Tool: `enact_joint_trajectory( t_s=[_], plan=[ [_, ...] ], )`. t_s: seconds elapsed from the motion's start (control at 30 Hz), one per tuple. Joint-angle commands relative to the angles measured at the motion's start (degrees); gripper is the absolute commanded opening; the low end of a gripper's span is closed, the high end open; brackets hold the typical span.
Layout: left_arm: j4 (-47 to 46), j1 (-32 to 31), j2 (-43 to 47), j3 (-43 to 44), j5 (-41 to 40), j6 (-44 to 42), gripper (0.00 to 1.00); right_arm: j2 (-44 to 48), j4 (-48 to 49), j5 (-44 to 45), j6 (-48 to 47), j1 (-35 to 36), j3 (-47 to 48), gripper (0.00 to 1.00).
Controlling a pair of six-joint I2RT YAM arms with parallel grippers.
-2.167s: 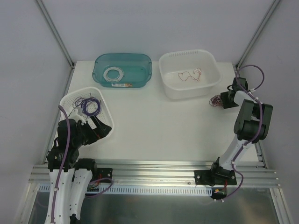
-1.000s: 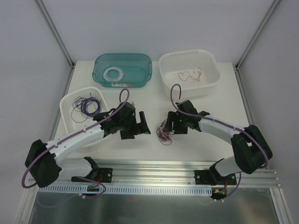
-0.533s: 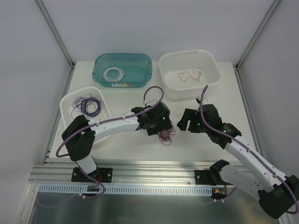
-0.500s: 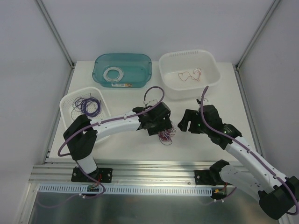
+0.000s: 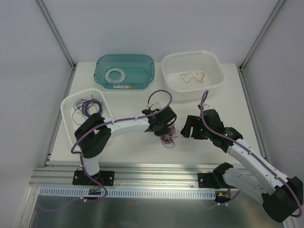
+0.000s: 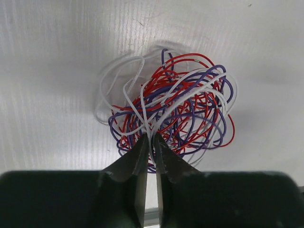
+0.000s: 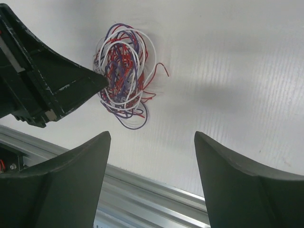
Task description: Untangle the cables
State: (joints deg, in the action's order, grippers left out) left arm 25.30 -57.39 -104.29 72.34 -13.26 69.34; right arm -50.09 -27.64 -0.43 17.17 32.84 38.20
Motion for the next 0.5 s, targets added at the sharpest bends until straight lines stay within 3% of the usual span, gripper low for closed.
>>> enact_joint_trajectory(
  t_s=[0.0,0.03,0.47],
  plan=[
    [0.19,0.08,-0.56,2.11,-1.69,-4.54,0.07,-3.34,6.53,-3.35,1.2,-0.14,-0.66,0.75],
    [0.19,0.17,-0.39,2.37,-1.34,-5.87,0.0,-4.4,8.37,-3.35,1.64,-0.23,-0.75,0.74],
    [-0.07,3.5,7.87,-0.62,3.58,-20.03,0.0,-27.42,26.93,-10.38,8.32,1.0,1.52,0.65]
  ],
)
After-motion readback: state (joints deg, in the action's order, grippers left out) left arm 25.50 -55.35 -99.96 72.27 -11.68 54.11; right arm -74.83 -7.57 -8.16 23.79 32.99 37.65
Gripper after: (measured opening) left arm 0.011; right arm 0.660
